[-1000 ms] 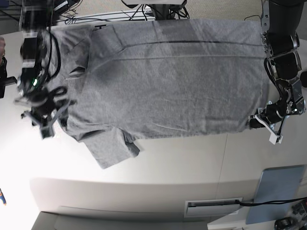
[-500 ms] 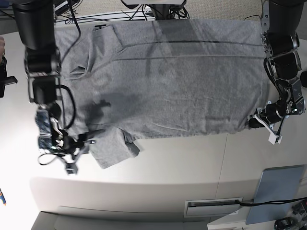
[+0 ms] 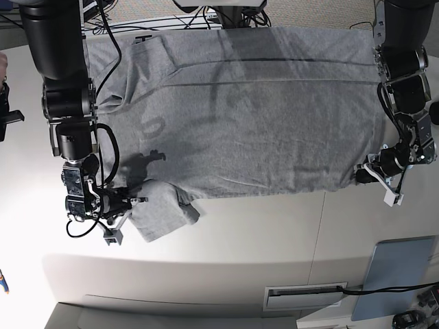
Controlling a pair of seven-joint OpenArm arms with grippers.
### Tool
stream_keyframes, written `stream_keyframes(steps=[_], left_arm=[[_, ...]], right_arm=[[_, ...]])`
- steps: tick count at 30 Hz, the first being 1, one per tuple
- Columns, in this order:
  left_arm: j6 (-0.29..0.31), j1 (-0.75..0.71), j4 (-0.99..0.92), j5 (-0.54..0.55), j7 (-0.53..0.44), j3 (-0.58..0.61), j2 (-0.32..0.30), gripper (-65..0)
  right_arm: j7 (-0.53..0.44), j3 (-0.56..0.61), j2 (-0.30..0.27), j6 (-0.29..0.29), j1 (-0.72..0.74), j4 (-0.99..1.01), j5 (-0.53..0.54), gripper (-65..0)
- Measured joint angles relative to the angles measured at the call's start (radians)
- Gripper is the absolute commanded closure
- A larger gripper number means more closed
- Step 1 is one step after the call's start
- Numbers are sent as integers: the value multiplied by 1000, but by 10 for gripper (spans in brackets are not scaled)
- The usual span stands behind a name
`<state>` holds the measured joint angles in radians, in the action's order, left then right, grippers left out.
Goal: Fold the T-shirt properly
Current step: 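Lift the hem with both grippers and fold it over toward the collar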
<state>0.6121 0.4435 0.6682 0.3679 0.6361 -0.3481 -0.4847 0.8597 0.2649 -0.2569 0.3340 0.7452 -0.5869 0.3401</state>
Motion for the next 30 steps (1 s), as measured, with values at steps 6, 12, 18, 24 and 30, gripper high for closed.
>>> stream_keyframes(steps=[6, 12, 18, 24, 30], left_arm=[[-1, -5, 18, 10, 5, 0, 2, 0], [-8, -34, 164, 106, 188, 2, -9, 0], [-74, -212, 451, 319, 274, 1, -72, 0], [-97, -429, 703, 359, 294, -39, -80, 0], [-77, -583, 797, 451, 298, -149, -66, 0]], right_arm=[[6, 0, 5, 3, -12, -58, -63, 0], [127, 1, -6, -25, -51, -349, -59, 0], [233, -23, -66, -77, -288, -744, -129, 0], [236, -157, -88, -82, -499, -980, -122, 0], [246, -301, -86, -80, -737, -1218, -118, 0]])
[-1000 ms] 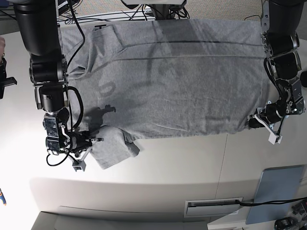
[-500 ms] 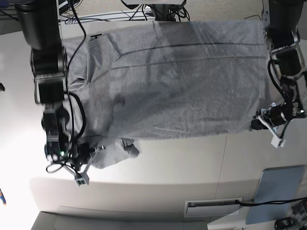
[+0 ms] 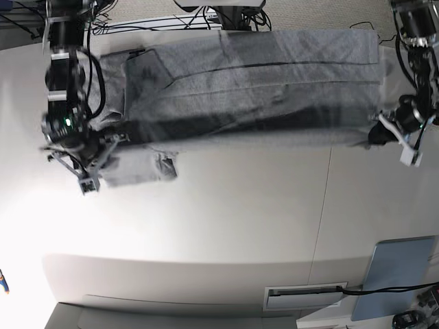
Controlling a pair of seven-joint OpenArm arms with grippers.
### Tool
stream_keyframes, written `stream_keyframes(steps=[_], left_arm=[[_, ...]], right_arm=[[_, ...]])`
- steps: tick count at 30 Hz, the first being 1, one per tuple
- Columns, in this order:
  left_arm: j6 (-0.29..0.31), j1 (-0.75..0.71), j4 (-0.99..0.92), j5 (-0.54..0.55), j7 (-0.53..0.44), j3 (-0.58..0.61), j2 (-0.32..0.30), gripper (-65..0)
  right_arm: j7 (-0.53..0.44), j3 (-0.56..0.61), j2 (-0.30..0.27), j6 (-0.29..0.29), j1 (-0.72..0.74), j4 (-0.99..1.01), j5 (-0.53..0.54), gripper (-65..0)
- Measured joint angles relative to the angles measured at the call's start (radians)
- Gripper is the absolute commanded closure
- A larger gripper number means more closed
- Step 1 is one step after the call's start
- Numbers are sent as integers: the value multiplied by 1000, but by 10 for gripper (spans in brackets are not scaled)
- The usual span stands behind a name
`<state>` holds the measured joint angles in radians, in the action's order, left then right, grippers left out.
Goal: Fold the T-shirt properly
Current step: 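Lift the hem with both grippers and fold it over toward the collar, then hold the folded strip with both grippers and smooth it flat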
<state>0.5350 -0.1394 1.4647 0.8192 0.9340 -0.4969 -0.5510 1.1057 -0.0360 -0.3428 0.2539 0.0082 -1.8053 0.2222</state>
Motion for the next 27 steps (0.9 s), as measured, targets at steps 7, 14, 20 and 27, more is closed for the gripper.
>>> stream_keyframes(steps=[7, 14, 20, 27], left_arm=[[69, -130, 11, 92, 2, -88, 2, 0], [86, -200, 12, 106, 1, -87, 2, 0], [100, -212, 11, 110, 1, -87, 2, 0], [100, -212, 11, 110, 1, -87, 2, 0]], right_arm=[[1, -66, 0, 0, -223, -192, 2, 0], [-8, -66, 0, -33, -334, -251, -43, 0], [-6, -66, 0, -44, -380, -252, -54, 0], [31, -66, 0, -45, -386, -252, -92, 0]])
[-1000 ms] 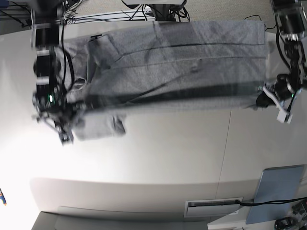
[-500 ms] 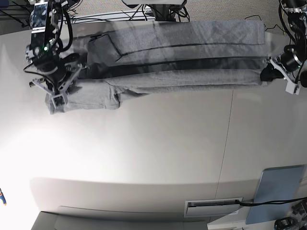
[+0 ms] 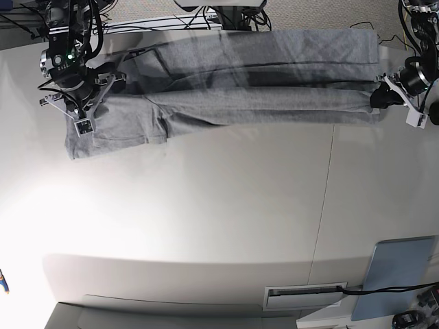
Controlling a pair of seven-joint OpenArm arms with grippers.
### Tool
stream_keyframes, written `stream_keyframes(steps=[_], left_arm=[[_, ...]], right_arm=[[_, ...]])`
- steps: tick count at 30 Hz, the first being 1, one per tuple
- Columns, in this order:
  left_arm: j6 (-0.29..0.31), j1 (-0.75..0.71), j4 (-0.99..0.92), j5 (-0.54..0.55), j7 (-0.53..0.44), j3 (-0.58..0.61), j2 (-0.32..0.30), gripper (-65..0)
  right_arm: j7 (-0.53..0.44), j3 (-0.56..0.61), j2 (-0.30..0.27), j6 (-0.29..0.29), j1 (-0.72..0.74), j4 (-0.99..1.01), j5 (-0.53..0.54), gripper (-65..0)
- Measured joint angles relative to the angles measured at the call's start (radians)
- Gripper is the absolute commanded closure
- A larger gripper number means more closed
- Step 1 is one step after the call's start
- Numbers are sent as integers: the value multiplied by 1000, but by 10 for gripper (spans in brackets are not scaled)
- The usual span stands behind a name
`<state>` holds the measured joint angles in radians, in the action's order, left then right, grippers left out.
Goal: Fold the T-shirt properly
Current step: 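Hold the folded strip with both grippers and smooth it flat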
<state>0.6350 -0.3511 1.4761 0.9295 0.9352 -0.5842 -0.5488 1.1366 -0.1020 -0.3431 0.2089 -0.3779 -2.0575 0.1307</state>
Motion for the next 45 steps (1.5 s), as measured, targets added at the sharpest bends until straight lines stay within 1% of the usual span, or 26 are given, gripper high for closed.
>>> stream_keyframes(steps=[2, 6, 15, 16, 18, 20, 21, 24, 25, 26, 29, 30, 33, 37, 41, 45], left_arm=[[0, 0, 0, 0, 0, 0, 0, 0], [0, 0, 0, 0, 0, 0, 0, 0], [0, 0, 0, 0, 0, 0, 0, 0], [0, 0, 0, 0, 0, 0, 0, 0], [0, 0, 0, 0, 0, 0, 0, 0], [0, 0, 0, 0, 0, 0, 0, 0], [0, 0, 0, 0, 2, 0, 0, 0], [0, 0, 0, -1, 4, 0, 0, 0], [0, 0, 0, -1, 4, 0, 0, 0], [0, 0, 0, -1, 4, 0, 0, 0], [0, 0, 0, -1, 4, 0, 0, 0], [0, 0, 0, -1, 4, 0, 0, 0], [0, 0, 0, -1, 8, 0, 0, 0], [0, 0, 4, 12, 64, -26, 0, 0], [3, -2, 35, 88, 125, -96, 0, 0], [3, 0, 70, 149, 252, -135, -1, 0]], right_arm=[[2, 0, 0, 0, 1, 0, 0, 0], [50, 0, 0, 0, 0, 0, 0, 0], [49, 0, 0, 2, 1, 0, -2, 0], [48, 0, 0, 28, 1, 0, -6, 0], [48, 0, 0, 54, 1, 0, -6, 0], [48, 0, 0, 54, 0, 0, -6, 0], [48, 0, 0, 54, 0, 0, -6, -13], [44, 0, 0, 54, -10, 0, -15, -169], [45, 0, 0, 53, -13, 0, -23, -208], [51, 0, 0, 50, -16, 0, -23, -231], [53, 0, 0, 45, -15, 0, -22, -235], [58, 0, 0, 32, -16, 0, -21, -235], [71, 0, 0, 23, -16, 0, -22, -235], [71, 0, 0, 6, -16, 0, -22, -235], [70, 0, 0, 4, -16, 0, -21, -235], [67, 0, 0, 4, -15, 0, -22, -235]])
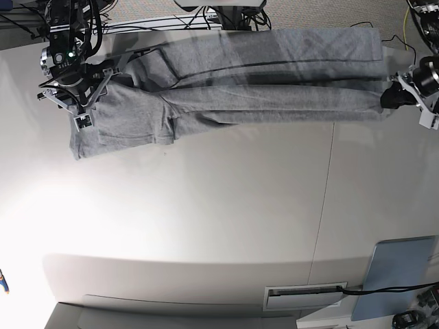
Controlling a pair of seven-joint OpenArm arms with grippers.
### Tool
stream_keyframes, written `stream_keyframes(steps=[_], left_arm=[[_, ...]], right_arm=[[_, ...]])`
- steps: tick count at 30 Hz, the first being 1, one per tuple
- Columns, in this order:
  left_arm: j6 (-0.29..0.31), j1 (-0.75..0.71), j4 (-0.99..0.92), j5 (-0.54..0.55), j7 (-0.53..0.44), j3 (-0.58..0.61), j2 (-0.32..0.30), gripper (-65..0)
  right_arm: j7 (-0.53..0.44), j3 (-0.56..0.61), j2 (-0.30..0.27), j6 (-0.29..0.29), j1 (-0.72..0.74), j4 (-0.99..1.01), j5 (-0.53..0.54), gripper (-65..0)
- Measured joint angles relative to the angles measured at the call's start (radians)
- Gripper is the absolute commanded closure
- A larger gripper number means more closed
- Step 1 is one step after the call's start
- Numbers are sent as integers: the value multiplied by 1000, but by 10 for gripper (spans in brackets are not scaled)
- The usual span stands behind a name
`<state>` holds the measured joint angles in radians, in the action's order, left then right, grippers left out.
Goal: Fold the T-shirt properly
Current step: 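Hold the folded strip with both grippers and smooth it flat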
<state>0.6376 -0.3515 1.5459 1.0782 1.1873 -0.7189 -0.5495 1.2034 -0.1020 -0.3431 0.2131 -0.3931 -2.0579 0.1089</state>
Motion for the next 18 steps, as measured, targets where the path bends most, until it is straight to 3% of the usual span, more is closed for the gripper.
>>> stream_keyframes(steps=[4, 11, 15, 18], left_arm=[[0, -3, 5, 15, 78, 0, 0, 0], [0, -55, 5, 0, 76, 0, 1, 0], [0, -69, 5, -91, -2, 0, 0, 0], [-1, -87, 5, -125, -22, 0, 1, -145]], right_arm=[[-1, 0, 0, 0, 0, 0, 0, -235], [-7, 0, 0, 0, 0, 0, 0, -235], [-11, 0, 0, 0, 0, 0, 0, -235], [-11, 0, 0, 0, 0, 0, 0, -235]])
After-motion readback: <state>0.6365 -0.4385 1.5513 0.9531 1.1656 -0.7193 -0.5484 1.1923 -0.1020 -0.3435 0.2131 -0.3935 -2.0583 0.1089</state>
